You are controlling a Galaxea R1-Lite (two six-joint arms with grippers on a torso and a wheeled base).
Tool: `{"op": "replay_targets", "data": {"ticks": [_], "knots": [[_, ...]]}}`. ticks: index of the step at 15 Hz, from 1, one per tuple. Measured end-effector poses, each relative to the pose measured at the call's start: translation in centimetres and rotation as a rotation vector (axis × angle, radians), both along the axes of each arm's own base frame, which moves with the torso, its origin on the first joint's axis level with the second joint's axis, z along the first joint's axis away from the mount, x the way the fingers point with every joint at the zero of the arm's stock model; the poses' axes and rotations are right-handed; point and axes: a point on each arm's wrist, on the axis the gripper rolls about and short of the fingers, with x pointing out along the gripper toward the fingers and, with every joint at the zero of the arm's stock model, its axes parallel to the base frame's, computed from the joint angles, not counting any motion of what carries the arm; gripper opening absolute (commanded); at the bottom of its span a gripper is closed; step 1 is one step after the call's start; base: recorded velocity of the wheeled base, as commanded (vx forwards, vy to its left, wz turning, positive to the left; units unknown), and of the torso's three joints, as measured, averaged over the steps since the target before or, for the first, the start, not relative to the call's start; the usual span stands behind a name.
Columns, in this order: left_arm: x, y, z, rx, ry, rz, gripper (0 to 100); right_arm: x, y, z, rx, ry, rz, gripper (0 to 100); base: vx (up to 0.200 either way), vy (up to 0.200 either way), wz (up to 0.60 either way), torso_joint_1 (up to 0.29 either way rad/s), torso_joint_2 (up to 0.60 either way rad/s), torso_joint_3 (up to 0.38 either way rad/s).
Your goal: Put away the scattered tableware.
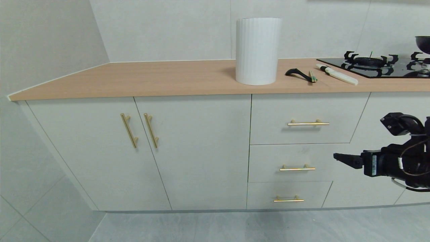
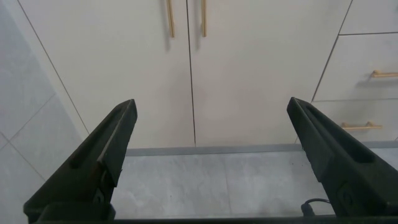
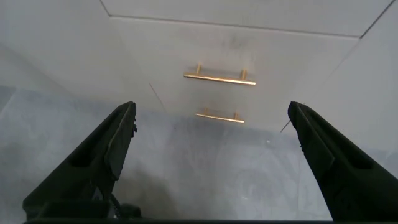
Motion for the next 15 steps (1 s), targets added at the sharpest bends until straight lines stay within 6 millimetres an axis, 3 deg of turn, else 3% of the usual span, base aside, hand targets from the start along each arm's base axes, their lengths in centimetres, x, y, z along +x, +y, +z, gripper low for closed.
{"op": "replay_targets", "data": {"ticks": [7, 15], "knots": [[0.0, 0.0, 0.0, 0.0, 0.0, 0.0, 100, 5.6, 0.5, -7.9, 0.01, 0.078, -0.021, 100, 0.0, 0.0, 0.0, 0.0, 0.0, 0.0], [0.0, 0.0, 0.0, 0.0, 0.0, 0.0, 100, 12.0, 1.7, -14.4, 0.032, 0.038, -0.144, 100, 0.0, 0.0, 0.0, 0.0, 0.0, 0.0]]}}
